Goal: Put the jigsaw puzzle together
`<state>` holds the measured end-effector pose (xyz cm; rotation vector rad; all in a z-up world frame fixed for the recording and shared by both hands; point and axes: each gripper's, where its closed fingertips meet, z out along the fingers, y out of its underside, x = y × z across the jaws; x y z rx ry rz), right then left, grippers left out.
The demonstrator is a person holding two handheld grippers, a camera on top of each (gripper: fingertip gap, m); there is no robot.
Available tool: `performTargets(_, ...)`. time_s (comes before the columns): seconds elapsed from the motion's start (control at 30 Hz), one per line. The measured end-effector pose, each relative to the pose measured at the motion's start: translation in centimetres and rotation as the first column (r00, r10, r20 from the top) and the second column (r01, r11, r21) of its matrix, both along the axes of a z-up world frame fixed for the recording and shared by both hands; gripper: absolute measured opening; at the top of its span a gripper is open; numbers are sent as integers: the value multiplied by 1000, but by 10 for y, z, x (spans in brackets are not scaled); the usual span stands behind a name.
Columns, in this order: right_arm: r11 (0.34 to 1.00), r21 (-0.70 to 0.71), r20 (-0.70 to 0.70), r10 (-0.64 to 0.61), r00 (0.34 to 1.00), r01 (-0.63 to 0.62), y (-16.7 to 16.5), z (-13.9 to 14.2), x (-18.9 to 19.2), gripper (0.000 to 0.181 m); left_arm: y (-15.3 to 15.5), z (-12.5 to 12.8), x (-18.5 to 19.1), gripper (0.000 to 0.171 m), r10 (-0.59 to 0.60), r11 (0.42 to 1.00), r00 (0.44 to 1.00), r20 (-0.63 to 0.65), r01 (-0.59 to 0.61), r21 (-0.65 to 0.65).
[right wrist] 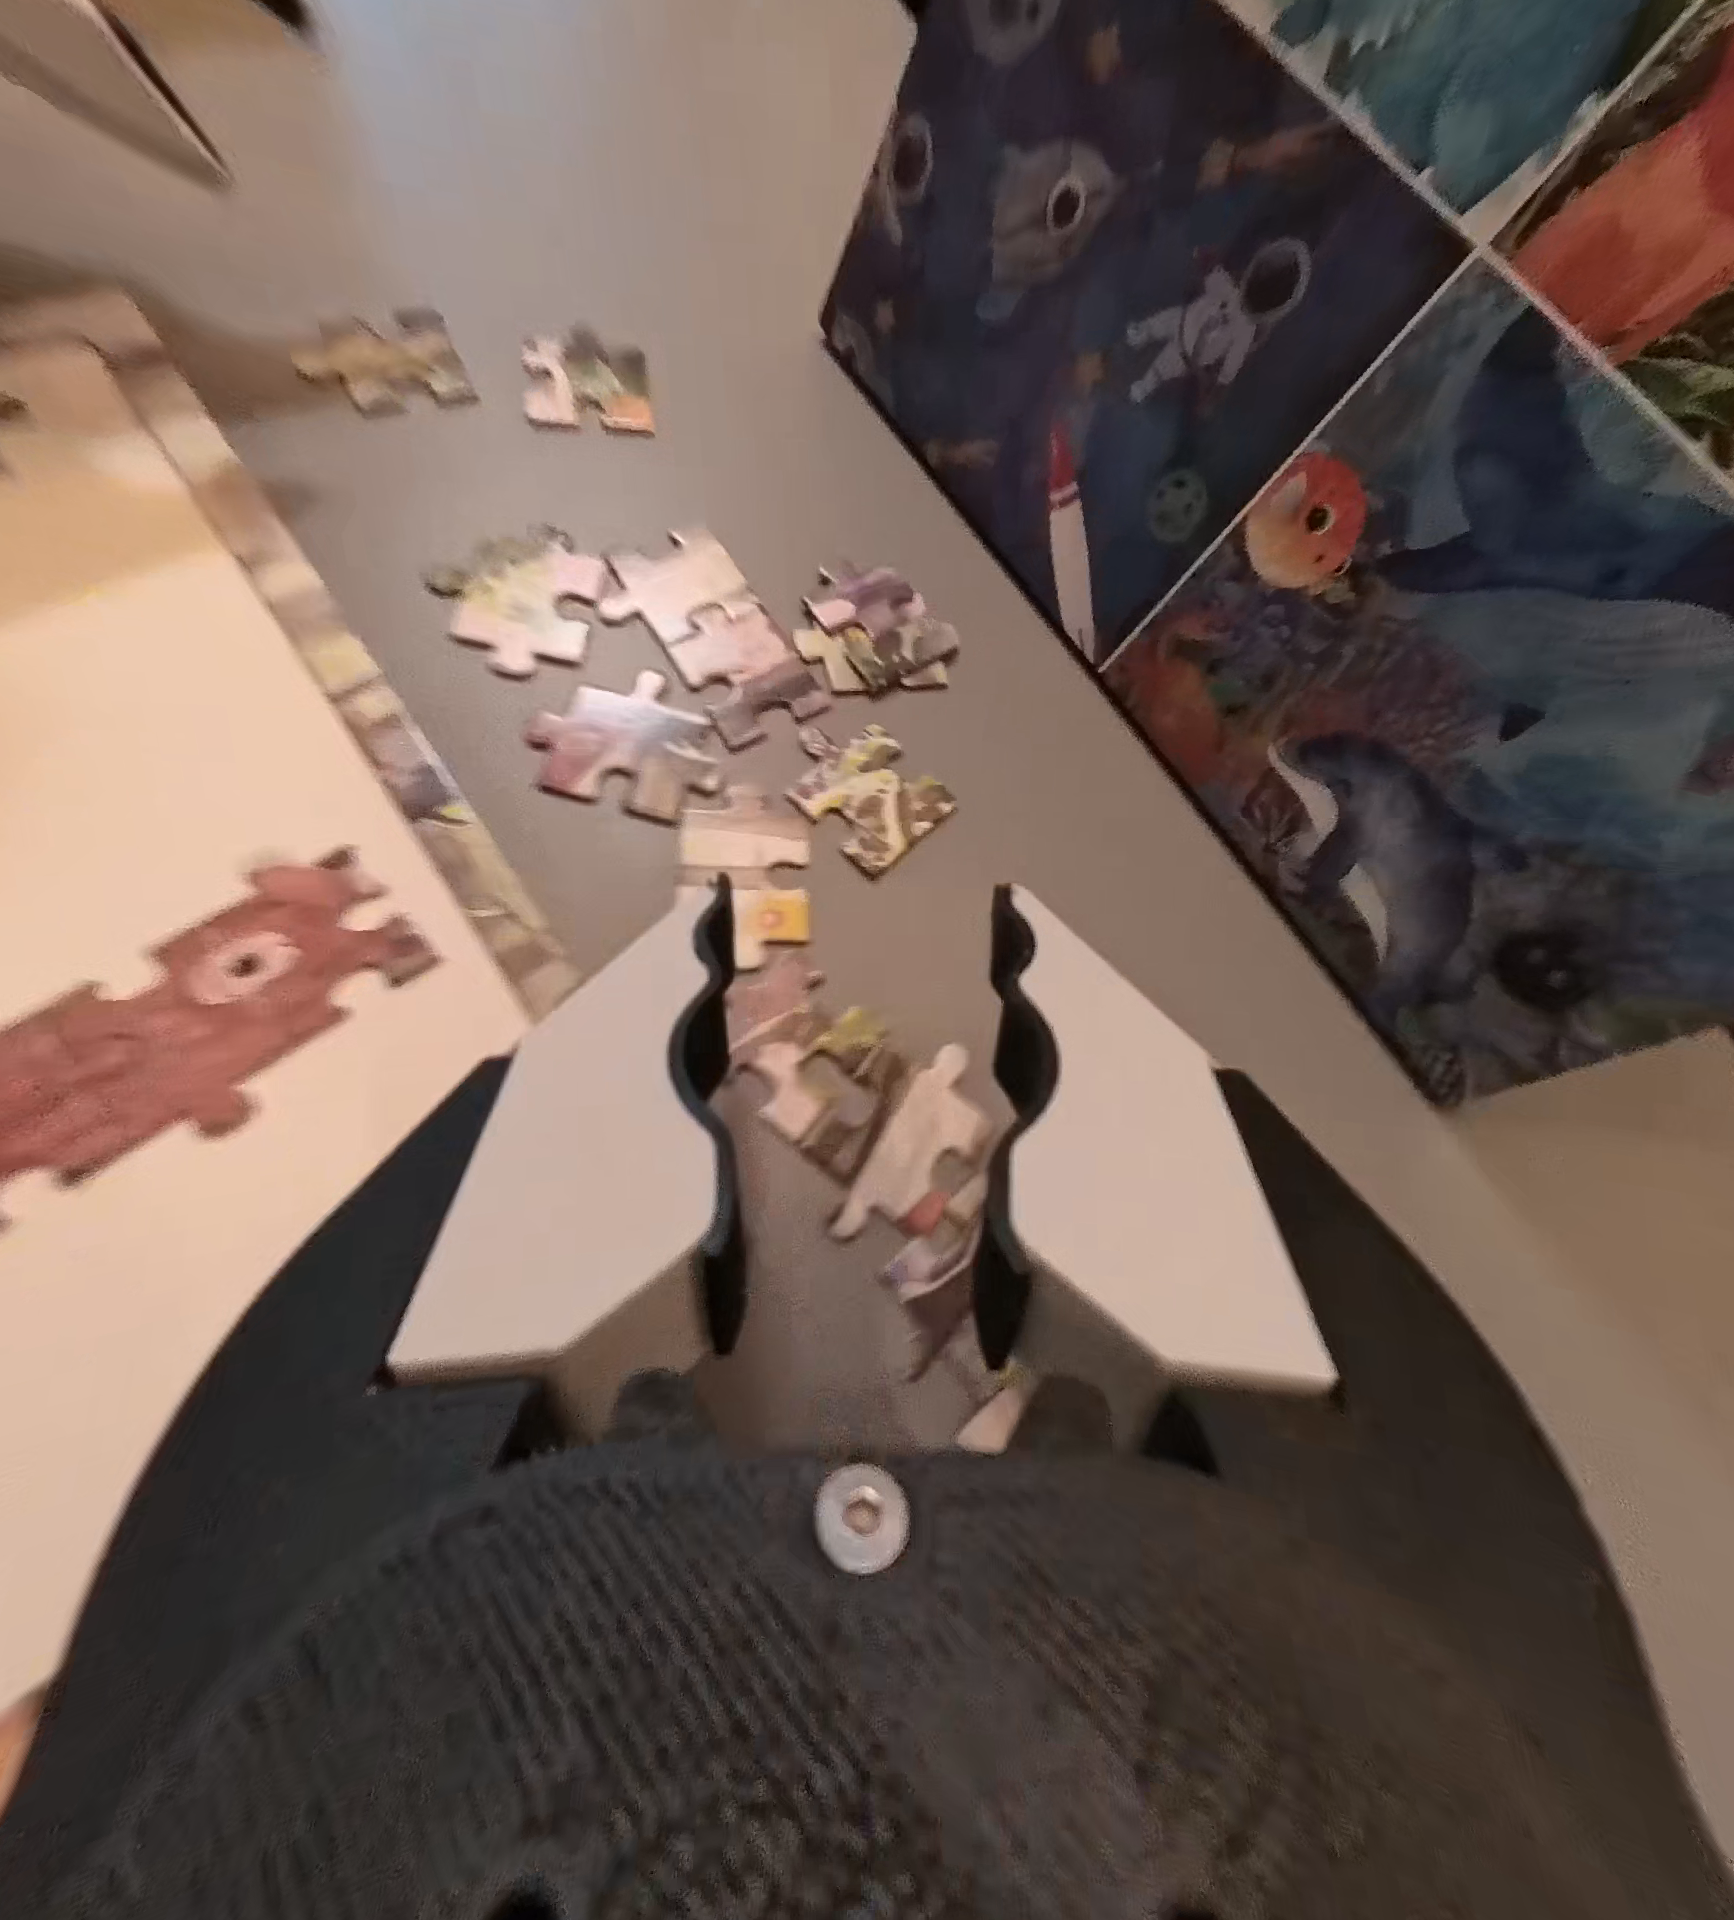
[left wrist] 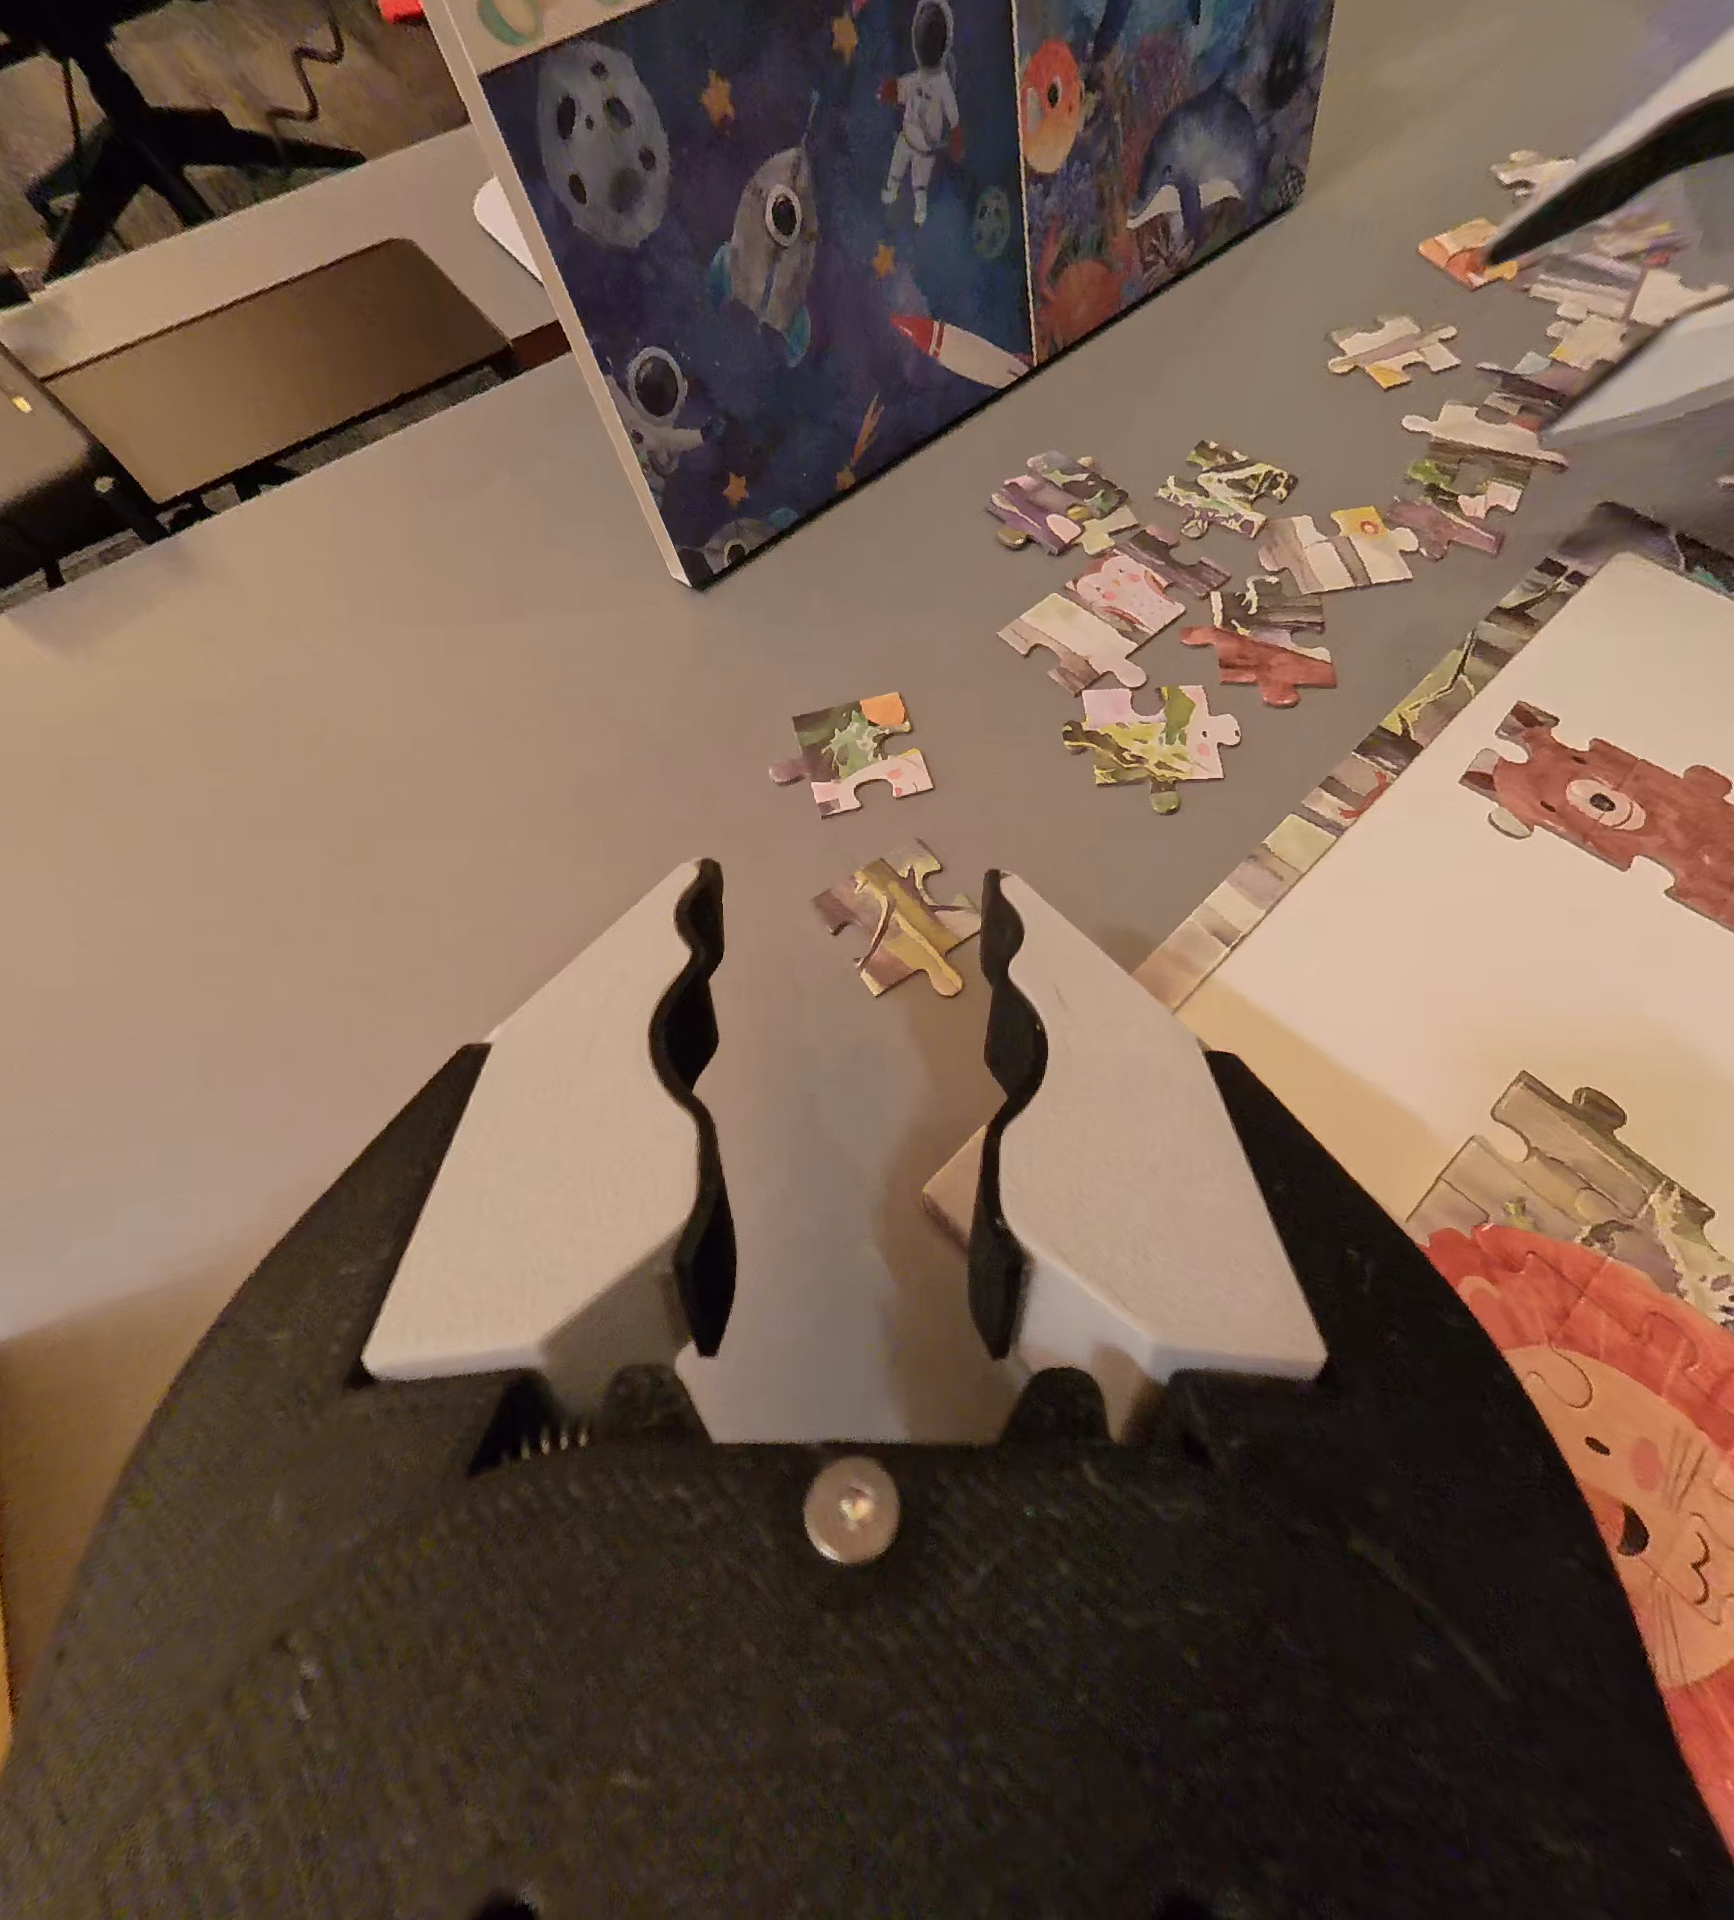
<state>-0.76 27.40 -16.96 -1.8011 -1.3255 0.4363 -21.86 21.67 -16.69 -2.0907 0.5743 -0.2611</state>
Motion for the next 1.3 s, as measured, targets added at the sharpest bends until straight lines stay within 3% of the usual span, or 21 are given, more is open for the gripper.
performTargets(0.17,996,-67,78,60,995,-55,37,-30,-19,39,-1,1,3,49,-15,1000,1000,-6,15,11)
performTargets(0.33,984,-133,19,121,993,-117,39,-32,-41,40,-2,-2,5,48,-28,1000,1000,-13,28,1)
performTargets(0.47,980,-147,67,148,987,-137,35,-39,-43,39,-2,-4,5,48,-31,1000,999,-19,31,-4)
performTargets(0.63,964,-251,24,92,995,-83,36,-41,-37,29,-2,-5,6,48,-33,999,999,-22,33,-6)
performTargets(0.77,968,-249,96,7,995,17,47,-41,-20,16,-2,-4,5,48,-31,1000,999,-28,31,1)
performTargets(0.97,934,-357,150,47,988,10,30,-42,-12,24,-2,-3,6,48,-32,999,999,-29,32,4)
performTargets(1.3,871,-474,38,165,986,-127,-3,-38,-41,22,-2,-3,5,48,-31,1000,999,-31,31,5)
